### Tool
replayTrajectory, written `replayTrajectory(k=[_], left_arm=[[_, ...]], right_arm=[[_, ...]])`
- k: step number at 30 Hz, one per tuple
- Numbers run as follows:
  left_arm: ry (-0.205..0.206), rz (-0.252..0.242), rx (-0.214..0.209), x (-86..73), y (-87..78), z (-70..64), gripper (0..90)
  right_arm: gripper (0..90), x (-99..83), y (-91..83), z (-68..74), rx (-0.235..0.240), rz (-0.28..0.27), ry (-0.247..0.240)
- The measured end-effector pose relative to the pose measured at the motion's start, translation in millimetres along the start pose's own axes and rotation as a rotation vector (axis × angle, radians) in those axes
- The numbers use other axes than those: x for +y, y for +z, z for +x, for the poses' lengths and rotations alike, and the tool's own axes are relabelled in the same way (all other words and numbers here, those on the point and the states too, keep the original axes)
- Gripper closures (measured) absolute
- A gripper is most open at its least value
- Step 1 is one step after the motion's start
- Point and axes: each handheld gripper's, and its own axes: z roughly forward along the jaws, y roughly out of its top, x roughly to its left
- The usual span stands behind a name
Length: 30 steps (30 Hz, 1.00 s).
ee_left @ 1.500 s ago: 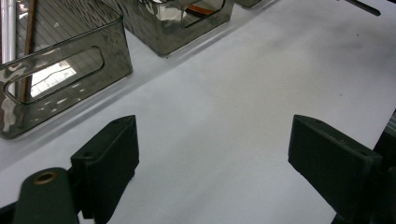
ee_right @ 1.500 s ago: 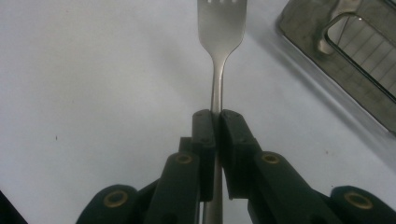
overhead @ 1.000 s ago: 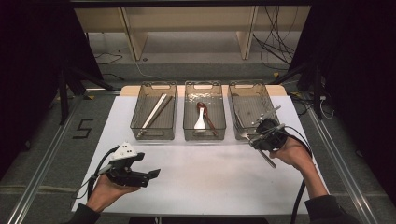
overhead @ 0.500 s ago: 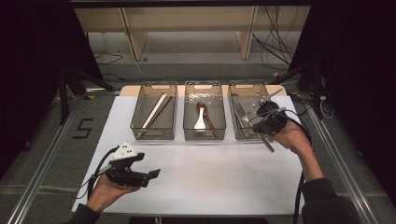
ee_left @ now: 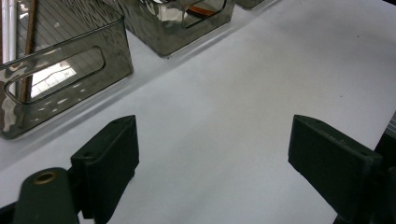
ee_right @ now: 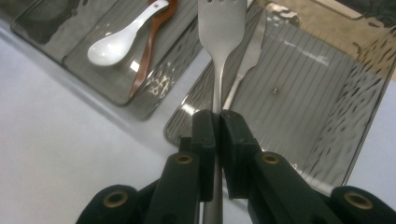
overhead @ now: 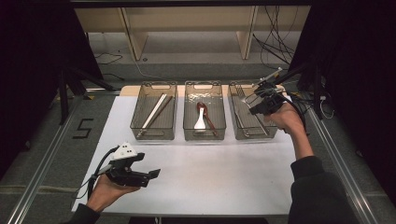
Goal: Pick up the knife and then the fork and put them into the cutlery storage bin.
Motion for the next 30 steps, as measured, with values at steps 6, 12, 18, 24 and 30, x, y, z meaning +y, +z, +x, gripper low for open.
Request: replayTrajectory(k=[6, 12, 18, 24, 30], left_arm=[[0.0, 0.001, -0.002, 0.1, 0.6, -0.2, 15.7], [0.001, -0.001, -0.001, 0.3, -0.1, -0.7, 15.7], [-0.003, -0.009, -0.006, 0.6, -1.1, -1.2, 15.7], [-0.006, -0.013, -0.006, 0.8, -1.5, -1.5, 15.7], [0.0, -0.011, -0.008, 0.9, -1.7, -1.7, 15.7]], right_arm=[[85.1, 11.1, 4.9, -7.1, -0.006, -0.009, 0.052], [85.1, 18.0, 13.0, -13.6, -0.029, -0.008, 0.094], [85.0, 25.3, 20.2, -19.9, -0.047, -0.013, 0.135], [85.0, 32.3, 26.8, -22.6, -0.055, -0.019, 0.155], [85.0, 35.3, 34.6, -22.9, -0.062, -0.021, 0.168]])
